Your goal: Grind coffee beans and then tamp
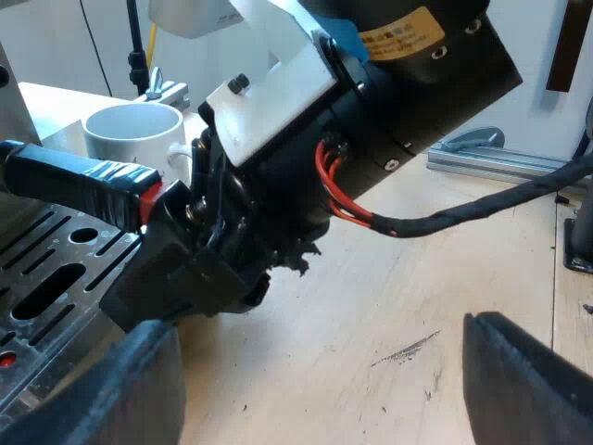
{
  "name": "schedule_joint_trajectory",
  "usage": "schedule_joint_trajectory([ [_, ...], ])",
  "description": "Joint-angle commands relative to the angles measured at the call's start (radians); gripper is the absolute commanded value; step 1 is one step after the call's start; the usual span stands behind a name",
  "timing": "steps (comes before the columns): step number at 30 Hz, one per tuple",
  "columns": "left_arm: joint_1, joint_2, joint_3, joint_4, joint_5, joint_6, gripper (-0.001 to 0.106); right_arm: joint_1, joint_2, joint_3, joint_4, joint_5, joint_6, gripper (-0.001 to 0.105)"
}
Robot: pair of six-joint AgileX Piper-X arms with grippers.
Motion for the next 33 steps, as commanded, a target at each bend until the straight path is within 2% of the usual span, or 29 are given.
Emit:
schedule_joint_trajectory([
  [1, -0.005, -0.001, -0.002, -0.019, 0.021, 0.006, 0.065, -0.008, -0.001, 0.0, -0.003, 0.016, -0.011, 0.059],
  [5, -0.005, -0.001, -0.002, -0.019, 0.021, 0.006, 0.065, -0.008, -0.001, 0.0, -0.003, 0.027, -0.011, 0.059],
  [12, -0.005, -0.001, -0.002, -0.019, 0.021, 0.006, 0.065, -0.008, -0.001, 0.0, -0.003, 0.027, -0.013, 0.047],
  [18, -0.005, -0.001, -0.002, -0.019, 0.021, 0.006, 0.065, -0.008, -0.001, 0.0, -0.005, 0.051, -0.07, 0.047],
  [28, -0.005, -0.001, -0.002, -0.019, 0.021, 0.006, 0.065, -0.008, -0.001, 0.0, -0.041, 0.051, -0.072, 0.046],
  [30, -0.005, -0.001, -0.002, -0.019, 0.021, 0.006, 0.065, -0.008, -0.001, 0.0, -0.041, 0.051, -0.072, 0.038],
  [33, -0.005, -0.001, -0.002, -0.019, 0.021, 0.006, 0.065, -0.008, -0.001, 0.0, -0.041, 0.051, -0.072, 0.016],
])
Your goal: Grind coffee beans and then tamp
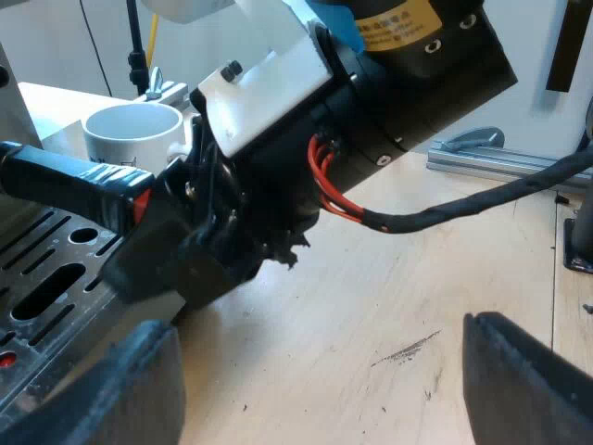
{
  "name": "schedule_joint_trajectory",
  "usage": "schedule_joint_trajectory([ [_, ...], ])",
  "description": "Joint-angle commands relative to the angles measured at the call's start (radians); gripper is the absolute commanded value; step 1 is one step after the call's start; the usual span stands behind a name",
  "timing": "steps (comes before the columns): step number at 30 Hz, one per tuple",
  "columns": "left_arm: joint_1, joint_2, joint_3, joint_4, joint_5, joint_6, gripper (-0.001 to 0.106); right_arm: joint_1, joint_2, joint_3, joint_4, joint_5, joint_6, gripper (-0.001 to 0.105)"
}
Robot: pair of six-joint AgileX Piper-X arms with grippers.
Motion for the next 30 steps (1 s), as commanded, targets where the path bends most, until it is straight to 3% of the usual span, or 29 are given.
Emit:
schedule_joint_trajectory([
  [1, -0.005, -0.001, -0.002, -0.019, 0.021, 0.006, 0.065, -0.008, -0.001, 0.0, -0.011, -0.002, -0.017, 0.006],
  [3, -0.005, -0.001, -0.002, -0.019, 0.021, 0.006, 0.065, -0.008, -0.001, 0.0, -0.011, -0.002, -0.017, 0.0],
  [14, -0.005, -0.001, -0.002, -0.019, 0.021, 0.006, 0.065, 0.017, -0.01, 0.0, -0.011, -0.026, -0.013, 0.0],
  [19, -0.005, -0.001, -0.002, -0.019, 0.021, 0.006, 0.065, 0.068, -0.037, 0.0, -0.016, 0.089, -0.013, 0.0],
  [30, -0.005, -0.001, -0.002, -0.019, 0.021, 0.006, 0.065, 0.129, -0.044, 0.0, -0.011, 0.143, -0.01, 0.0],
])
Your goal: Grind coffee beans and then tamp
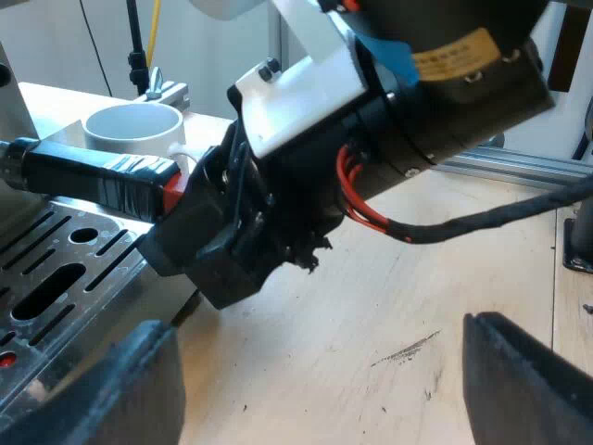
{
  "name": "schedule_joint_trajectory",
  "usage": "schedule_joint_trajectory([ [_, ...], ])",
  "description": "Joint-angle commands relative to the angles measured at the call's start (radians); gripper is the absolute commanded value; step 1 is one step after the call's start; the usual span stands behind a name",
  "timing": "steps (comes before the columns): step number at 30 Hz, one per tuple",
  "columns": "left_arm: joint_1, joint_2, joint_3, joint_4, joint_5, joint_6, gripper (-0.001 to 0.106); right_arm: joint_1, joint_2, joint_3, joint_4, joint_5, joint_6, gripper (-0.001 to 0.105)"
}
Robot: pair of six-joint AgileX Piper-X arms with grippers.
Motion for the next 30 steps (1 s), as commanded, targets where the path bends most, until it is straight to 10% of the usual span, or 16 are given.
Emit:
schedule_joint_trajectory([
  [1, -0.005, -0.001, -0.002, -0.019, 0.021, 0.006, 0.065, 0.052, -0.032, -0.017, -0.041, 0.019, -0.063, 0.0],
  [30, -0.005, -0.001, -0.059, 0.067, 0.052, -0.021, 0.065, 0.227, -0.132, -0.014, 0.32, 0.065, 0.117, 0.0],
])
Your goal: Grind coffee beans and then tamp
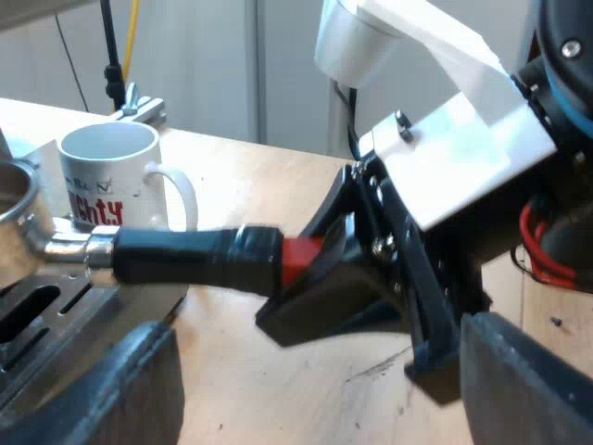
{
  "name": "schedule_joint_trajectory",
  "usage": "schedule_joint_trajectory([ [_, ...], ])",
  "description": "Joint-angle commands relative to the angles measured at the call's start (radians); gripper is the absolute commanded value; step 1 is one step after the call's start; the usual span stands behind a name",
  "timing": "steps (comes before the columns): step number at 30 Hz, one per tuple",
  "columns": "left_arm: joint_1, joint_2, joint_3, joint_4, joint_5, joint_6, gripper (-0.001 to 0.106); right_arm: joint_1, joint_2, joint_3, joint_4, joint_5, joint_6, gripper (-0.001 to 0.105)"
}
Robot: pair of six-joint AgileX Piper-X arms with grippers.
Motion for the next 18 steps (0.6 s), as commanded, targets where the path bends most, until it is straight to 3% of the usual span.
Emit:
schedule_joint_trajectory([
  [1, -0.005, -0.001, -0.027, 0.051, 0.014, -0.011, 0.065, 0.012, -0.049, -0.008, 0.037, 0.044, 0.004, 0.0],
  [5, -0.005, -0.001, -0.06, 0.122, 0.01, -0.002, 0.065, 0.047, -0.112, 0.044, 0.048, 0.038, 0.001, 0.0],
  [8, -0.005, -0.008, -0.099, 0.219, 0.003, 0.055, 0.065, 0.067, -0.166, 0.084, 0.073, 0.038, 0.001, 0.0],
  [12, -0.005, -0.056, -0.153, 0.342, -0.068, 0.109, 0.065, 0.088, -0.248, 0.135, 0.075, -0.002, -0.014, 0.0],
  [18, -0.005, -0.153, -0.227, 0.537, -0.155, 0.17, 0.065, 0.088, -0.341, 0.168, 0.075, -0.106, -0.16, 0.0],
])
